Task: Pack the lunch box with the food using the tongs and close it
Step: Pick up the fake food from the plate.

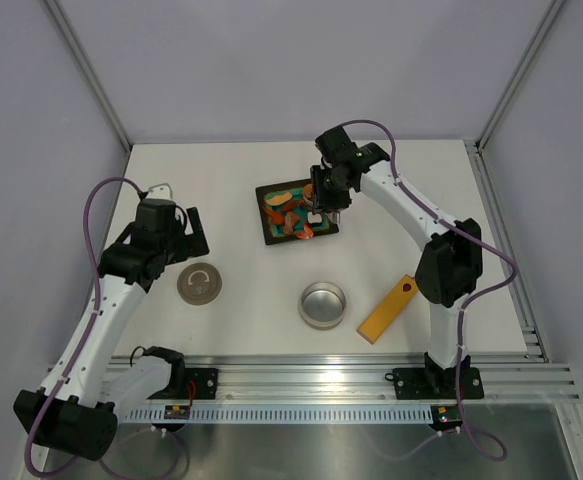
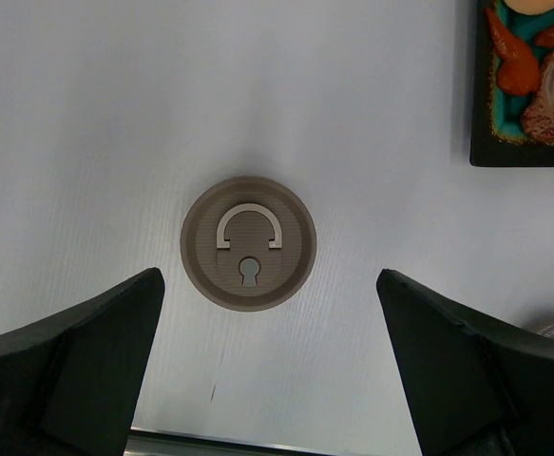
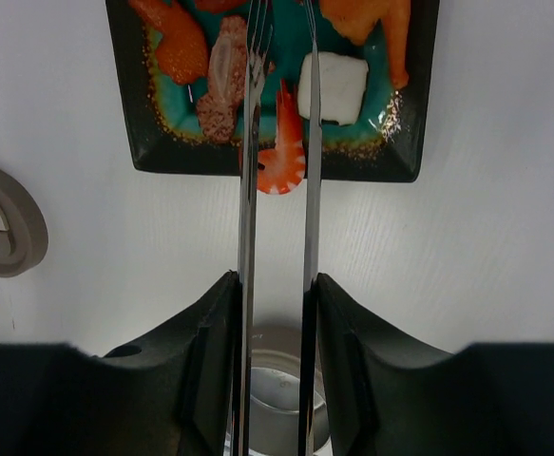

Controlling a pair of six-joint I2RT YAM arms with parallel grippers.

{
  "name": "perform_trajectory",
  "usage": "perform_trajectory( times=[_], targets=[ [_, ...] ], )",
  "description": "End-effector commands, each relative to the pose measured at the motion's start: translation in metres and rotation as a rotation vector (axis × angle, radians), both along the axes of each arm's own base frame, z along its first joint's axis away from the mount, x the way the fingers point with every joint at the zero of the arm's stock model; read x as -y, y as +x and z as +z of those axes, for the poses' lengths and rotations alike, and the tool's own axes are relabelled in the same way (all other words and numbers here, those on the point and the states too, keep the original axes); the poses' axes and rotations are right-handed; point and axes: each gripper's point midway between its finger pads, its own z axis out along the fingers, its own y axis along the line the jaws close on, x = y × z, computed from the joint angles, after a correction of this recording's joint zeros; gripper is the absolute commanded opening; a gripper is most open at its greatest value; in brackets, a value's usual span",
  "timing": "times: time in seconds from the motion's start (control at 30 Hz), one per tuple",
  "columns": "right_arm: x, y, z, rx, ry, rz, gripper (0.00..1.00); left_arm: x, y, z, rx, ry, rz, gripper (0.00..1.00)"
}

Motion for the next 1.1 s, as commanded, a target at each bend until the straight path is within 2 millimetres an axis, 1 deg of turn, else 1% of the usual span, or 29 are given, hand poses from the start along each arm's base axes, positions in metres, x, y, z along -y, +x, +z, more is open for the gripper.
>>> perform_trajectory(
  times=[0.0, 0.03, 0.17, 0.3, 0.4, 0.57, 0.63, 0.7, 0.83, 0.9, 1.07],
  targets=[
    [-0.016, 0.021, 0.015, 0.068, 0.038, 0.003, 0.44, -0.003, 0.001, 0.015, 0.054, -0.006, 0.016, 0.99],
    [-0.018, 0.023, 0.009, 0.057, 0.033, 0.005, 0.43, -0.003, 0.000, 0.015, 0.053, -0.003, 0.016, 0.99],
    [-0.019, 0.030, 0.003, 0.065, 0.022, -0.010, 0.45, -0.002, -0.002, 0.015, 0.055, -0.012, 0.015, 0.99],
    [-0.019, 0.033, -0.004, 0.056, 0.016, -0.017, 0.45, -0.003, -0.003, 0.012, 0.051, -0.010, 0.016, 0.99],
    [-0.019, 0.033, -0.014, 0.036, 0.001, -0.023, 0.46, -0.004, -0.004, 0.012, 0.049, -0.002, 0.018, 0.99],
    [-0.018, 0.033, -0.018, 0.032, -0.004, -0.032, 0.47, -0.007, -0.004, 0.012, 0.051, 0.007, 0.030, 0.99],
    [-0.014, 0.036, -0.020, 0.040, -0.028, -0.044, 0.47, -0.008, -0.004, 0.011, 0.046, 0.011, 0.035, 0.99],
    [-0.014, 0.036, -0.026, 0.033, -0.043, -0.037, 0.47, -0.007, -0.004, 0.011, 0.045, 0.007, 0.033, 0.99],
    [-0.012, 0.039, -0.030, 0.032, -0.066, -0.035, 0.47, -0.007, -0.004, 0.012, 0.049, 0.008, 0.026, 0.99],
    [-0.014, 0.040, -0.034, 0.024, -0.069, -0.030, 0.47, -0.007, -0.004, 0.012, 0.050, 0.007, 0.026, 0.99],
    [-0.020, 0.040, -0.036, 0.020, -0.059, -0.016, 0.51, -0.007, -0.005, 0.012, 0.052, 0.009, 0.024, 0.99]
  ],
)
